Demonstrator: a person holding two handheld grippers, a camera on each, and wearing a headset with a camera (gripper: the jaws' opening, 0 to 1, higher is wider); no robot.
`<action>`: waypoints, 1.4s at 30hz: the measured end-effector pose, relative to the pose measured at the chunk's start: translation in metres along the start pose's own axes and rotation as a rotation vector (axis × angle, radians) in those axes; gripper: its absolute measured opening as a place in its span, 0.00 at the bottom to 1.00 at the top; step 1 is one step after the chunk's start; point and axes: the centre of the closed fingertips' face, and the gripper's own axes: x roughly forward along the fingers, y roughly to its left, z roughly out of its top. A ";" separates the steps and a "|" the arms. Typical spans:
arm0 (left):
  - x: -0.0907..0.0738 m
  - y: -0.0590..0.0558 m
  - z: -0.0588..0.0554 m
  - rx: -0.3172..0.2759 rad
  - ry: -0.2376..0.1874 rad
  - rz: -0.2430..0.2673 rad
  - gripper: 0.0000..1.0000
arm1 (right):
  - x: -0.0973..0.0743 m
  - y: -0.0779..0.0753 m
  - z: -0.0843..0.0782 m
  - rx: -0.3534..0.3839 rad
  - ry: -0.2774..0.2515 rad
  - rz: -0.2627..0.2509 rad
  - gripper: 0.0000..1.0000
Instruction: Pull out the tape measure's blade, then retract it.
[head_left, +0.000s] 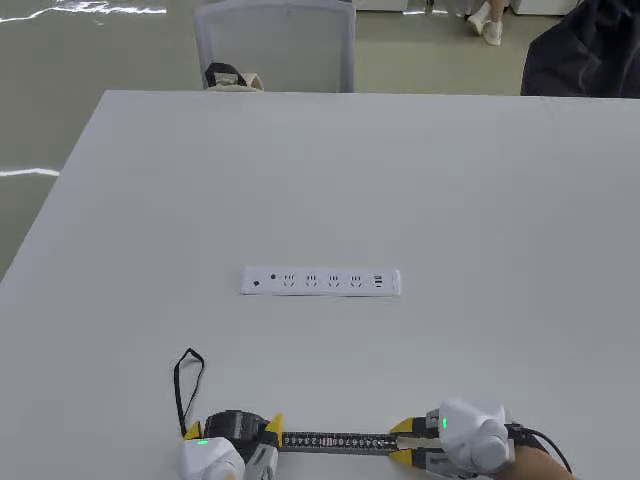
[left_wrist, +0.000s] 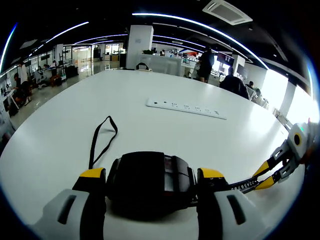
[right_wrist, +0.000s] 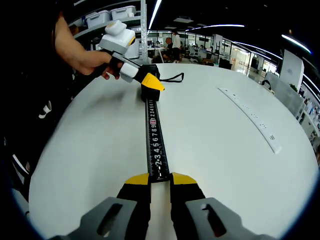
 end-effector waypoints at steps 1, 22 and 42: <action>-0.001 -0.001 0.000 0.004 0.006 0.000 0.72 | 0.000 0.000 0.000 0.000 0.000 0.000 0.12; -0.001 -0.001 -0.004 0.052 0.011 -0.012 0.68 | -0.001 0.001 0.000 0.001 0.010 0.000 0.12; 0.000 0.001 -0.005 0.020 0.003 -0.035 0.66 | 0.010 -0.003 0.012 -0.014 0.001 0.002 0.12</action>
